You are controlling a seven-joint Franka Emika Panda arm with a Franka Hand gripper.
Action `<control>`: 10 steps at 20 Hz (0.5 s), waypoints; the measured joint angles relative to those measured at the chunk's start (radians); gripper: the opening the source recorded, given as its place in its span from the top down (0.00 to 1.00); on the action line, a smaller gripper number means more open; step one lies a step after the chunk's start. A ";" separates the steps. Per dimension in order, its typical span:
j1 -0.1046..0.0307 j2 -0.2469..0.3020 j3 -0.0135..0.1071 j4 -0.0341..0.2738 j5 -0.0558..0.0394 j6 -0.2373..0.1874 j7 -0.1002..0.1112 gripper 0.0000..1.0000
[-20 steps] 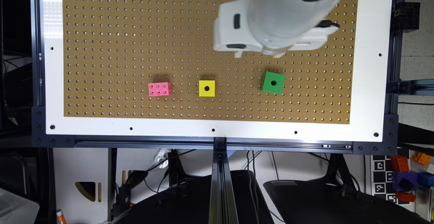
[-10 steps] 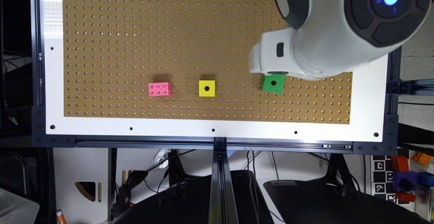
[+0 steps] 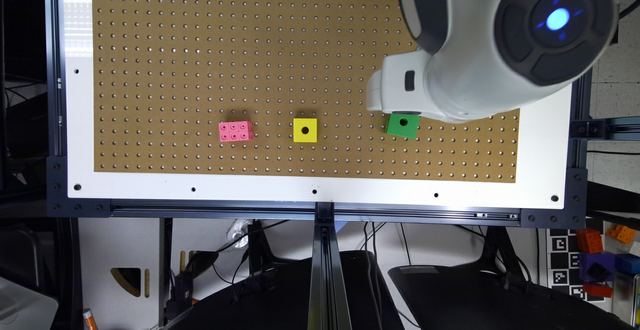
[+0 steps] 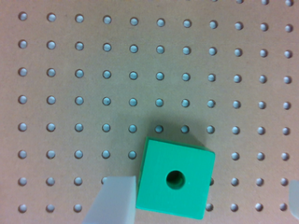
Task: Pick up green block.
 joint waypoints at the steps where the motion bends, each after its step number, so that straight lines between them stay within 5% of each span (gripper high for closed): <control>1: 0.000 0.011 -0.001 0.007 -0.0024 0.001 0.000 0.00; 5: 0.000 0.041 -0.002 0.019 -0.0114 0.006 0.001 0.00; 10: 0.001 0.132 -0.011 0.021 -0.0445 0.080 0.009 0.00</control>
